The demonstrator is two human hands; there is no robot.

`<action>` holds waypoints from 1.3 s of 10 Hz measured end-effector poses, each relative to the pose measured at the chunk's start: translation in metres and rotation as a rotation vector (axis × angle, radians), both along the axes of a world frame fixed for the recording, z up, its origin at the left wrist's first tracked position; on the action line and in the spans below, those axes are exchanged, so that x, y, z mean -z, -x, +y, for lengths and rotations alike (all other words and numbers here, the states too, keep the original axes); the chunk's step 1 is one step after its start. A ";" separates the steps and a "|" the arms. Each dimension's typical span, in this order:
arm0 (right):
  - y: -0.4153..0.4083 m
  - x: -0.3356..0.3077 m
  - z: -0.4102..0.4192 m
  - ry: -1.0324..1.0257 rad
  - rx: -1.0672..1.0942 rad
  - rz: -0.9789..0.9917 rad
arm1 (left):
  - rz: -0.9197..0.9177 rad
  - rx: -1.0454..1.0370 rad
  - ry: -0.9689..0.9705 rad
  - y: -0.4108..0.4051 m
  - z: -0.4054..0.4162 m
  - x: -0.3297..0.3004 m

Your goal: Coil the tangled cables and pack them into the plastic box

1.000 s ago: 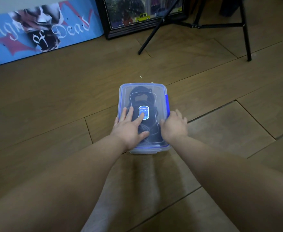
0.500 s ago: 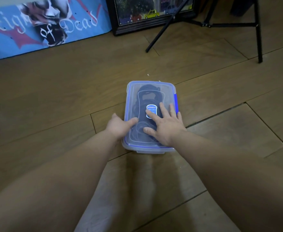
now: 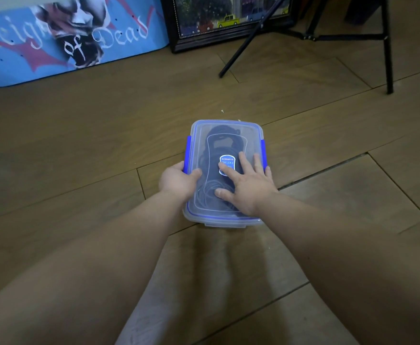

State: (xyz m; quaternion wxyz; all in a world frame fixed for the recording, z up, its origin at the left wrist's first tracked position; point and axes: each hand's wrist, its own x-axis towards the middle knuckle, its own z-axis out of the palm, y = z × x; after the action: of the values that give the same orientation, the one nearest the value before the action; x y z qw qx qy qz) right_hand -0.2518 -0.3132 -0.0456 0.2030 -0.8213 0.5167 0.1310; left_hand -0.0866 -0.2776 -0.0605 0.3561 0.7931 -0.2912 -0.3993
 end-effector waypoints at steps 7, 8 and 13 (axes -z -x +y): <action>0.013 0.005 0.013 0.176 -0.023 -0.066 | -0.722 0.578 -0.136 0.004 0.018 -0.014; 0.021 0.006 0.026 0.159 -0.051 -0.048 | -0.825 0.870 -0.177 0.010 0.038 -0.012; 0.040 0.004 0.004 0.070 -0.003 0.006 | -0.773 0.935 -0.273 0.025 0.009 -0.016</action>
State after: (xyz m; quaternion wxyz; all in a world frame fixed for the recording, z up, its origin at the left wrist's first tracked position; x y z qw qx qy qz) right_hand -0.2916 -0.3094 -0.0493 0.1724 -0.8283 0.5204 0.1157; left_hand -0.1115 -0.2684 -0.0442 -0.0921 0.7071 -0.6620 -0.2307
